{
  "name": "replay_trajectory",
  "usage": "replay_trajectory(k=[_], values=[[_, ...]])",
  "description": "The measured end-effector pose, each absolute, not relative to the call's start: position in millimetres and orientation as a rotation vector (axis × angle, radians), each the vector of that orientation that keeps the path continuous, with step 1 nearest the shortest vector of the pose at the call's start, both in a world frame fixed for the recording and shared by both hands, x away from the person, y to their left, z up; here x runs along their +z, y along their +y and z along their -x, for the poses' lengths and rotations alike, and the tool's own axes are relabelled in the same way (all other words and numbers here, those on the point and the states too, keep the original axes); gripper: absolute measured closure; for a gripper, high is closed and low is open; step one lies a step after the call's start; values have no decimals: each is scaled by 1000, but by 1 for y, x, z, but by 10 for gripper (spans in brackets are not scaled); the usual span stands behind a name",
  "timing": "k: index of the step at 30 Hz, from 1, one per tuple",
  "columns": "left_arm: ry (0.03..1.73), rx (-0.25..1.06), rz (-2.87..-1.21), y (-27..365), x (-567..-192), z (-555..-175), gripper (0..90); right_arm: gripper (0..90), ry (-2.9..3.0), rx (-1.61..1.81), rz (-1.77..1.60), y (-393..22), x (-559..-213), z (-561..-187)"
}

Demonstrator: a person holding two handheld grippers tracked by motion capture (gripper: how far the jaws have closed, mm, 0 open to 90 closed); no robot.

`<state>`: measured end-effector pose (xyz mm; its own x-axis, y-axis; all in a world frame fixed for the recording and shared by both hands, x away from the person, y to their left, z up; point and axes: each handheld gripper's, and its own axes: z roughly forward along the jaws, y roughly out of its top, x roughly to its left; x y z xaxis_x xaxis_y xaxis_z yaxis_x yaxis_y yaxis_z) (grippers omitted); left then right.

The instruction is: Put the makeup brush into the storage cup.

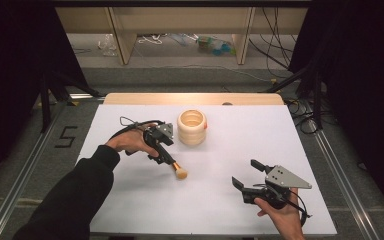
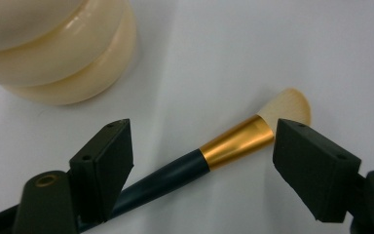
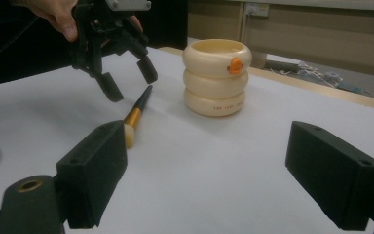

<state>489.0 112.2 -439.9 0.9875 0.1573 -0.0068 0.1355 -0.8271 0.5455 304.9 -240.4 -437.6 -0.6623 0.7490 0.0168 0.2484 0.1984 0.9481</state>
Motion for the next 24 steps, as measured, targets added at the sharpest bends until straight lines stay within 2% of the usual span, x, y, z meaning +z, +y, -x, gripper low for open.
replay_trajectory(k=[19,24], values=[[89,36,-2736,103,-449,-500,238,167,2019,1500,-898,-237,-440,-306],[74,18,-2735,104,-451,-502,245,168,2024,1501,-898,-237,-440,-306]])
